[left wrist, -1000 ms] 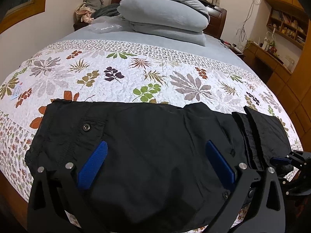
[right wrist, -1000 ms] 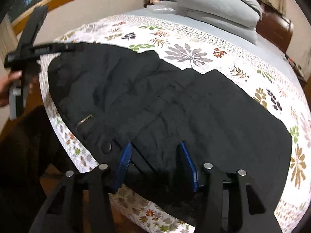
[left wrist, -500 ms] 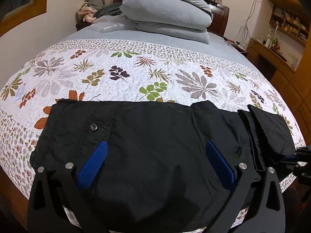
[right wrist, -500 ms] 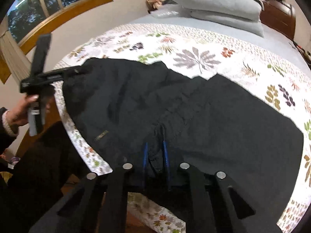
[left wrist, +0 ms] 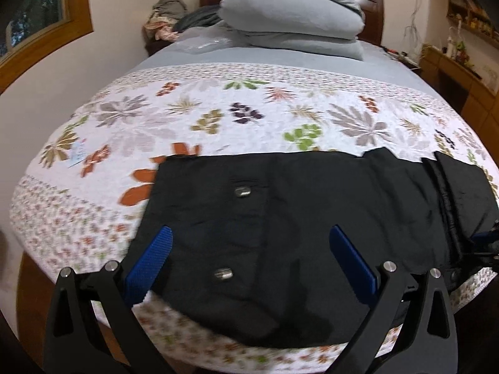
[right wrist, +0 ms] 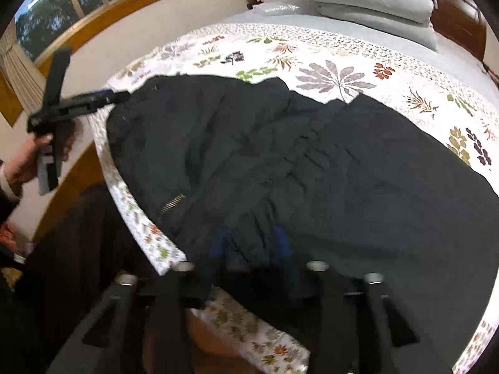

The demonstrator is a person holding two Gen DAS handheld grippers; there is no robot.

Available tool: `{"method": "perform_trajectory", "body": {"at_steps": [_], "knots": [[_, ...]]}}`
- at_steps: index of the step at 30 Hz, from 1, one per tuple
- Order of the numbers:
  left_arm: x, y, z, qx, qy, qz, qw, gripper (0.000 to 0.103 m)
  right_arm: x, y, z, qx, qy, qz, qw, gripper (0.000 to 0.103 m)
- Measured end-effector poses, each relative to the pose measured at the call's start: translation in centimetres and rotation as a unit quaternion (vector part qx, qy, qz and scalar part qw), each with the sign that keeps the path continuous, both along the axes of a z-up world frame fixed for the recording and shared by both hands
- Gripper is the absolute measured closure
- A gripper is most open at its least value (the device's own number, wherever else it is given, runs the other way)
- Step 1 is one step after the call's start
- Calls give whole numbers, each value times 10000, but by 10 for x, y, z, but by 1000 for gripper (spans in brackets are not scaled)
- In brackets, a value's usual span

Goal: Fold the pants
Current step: 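Grasp the end of the black pants with the left gripper and lift it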

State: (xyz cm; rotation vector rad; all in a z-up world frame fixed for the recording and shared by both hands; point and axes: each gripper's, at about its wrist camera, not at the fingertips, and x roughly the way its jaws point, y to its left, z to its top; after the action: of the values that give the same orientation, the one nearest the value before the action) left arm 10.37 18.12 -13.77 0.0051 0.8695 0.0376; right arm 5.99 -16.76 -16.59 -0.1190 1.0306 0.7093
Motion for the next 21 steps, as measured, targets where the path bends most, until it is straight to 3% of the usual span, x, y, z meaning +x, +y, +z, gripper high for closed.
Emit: {"method": "perform_trajectory", "body": {"at_steps": [5, 8, 11, 16, 21], "knots": [[-11, 45, 4, -188, 167, 451, 9987, 2, 4, 4, 23, 151, -116, -84, 9998, 53], [-17, 78, -3, -372, 372, 825, 9952, 2, 10, 4, 35, 231, -214, -241, 9992, 38], [-18, 103, -14, -760, 620, 1093, 9892, 2, 17, 3, 45, 251, -337, -371, 9984, 36], [-21, 121, -39, -2086, 903, 1367, 9642, 2, 25, -2, 52, 289, -414, -630, 9967, 36], [-18, 112, -52, -2646, 969, 1474, 9481, 2, 24, 1, 50, 172, -452, -634, 9968, 36]]}}
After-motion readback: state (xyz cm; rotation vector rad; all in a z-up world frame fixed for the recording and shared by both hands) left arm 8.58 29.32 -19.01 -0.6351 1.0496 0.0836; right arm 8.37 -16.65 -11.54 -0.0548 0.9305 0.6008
